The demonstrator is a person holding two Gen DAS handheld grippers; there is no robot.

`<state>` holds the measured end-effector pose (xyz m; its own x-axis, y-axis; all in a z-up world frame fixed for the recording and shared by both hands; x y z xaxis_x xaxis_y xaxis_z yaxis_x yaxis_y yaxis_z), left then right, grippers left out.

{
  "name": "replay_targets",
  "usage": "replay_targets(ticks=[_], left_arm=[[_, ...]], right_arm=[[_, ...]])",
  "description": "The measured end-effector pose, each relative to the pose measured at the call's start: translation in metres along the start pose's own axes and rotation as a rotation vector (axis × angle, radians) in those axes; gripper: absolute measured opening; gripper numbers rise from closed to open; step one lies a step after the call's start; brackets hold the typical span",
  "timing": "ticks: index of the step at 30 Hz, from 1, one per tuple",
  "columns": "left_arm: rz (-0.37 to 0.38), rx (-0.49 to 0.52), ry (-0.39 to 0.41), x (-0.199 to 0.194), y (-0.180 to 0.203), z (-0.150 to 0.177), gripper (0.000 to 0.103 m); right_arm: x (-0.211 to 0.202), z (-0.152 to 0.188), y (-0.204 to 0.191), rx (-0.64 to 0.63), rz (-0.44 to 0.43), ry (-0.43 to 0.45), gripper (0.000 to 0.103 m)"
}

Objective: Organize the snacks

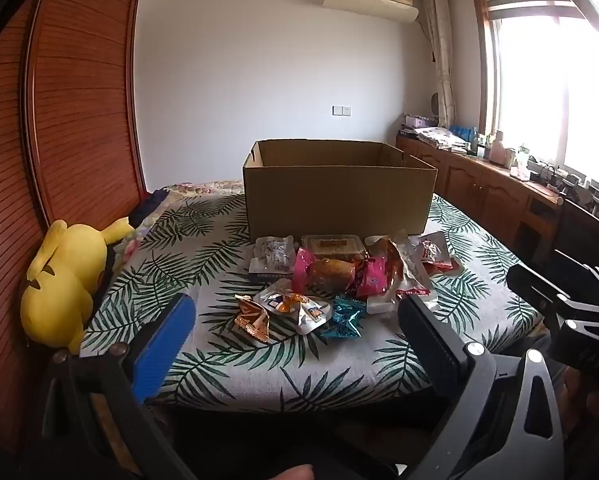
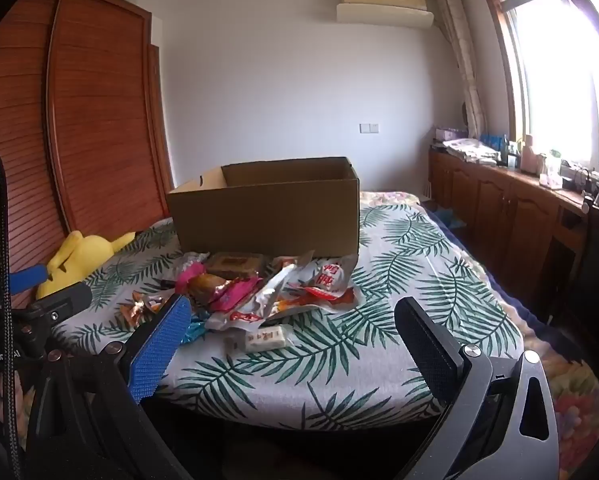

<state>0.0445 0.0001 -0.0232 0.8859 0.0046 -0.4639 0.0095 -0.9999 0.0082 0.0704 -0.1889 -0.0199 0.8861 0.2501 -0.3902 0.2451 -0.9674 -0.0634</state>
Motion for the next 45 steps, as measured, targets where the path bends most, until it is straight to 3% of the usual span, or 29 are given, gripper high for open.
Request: replay_targets(ticks=[45], left_arm=[[0.009,-0.002,0.0,-0.0008,0.0053,0.0051,0.102]], right_arm=[[-0.0023,-0.0007,0.0037,0.001,0.014,0.01,0.103]])
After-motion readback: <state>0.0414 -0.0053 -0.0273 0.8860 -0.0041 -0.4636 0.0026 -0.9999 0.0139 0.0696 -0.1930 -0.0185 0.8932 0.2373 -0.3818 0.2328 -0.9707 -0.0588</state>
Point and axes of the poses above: each gripper's, at about its wrist camera, not at the fingertips, and x roughly the way its jaws point, y to its right, z to its underside, the point moved 5 cm from there along x, roughly the way its jaws point, and after that the axes turned 1 degree about x, right-handed, at the moved point
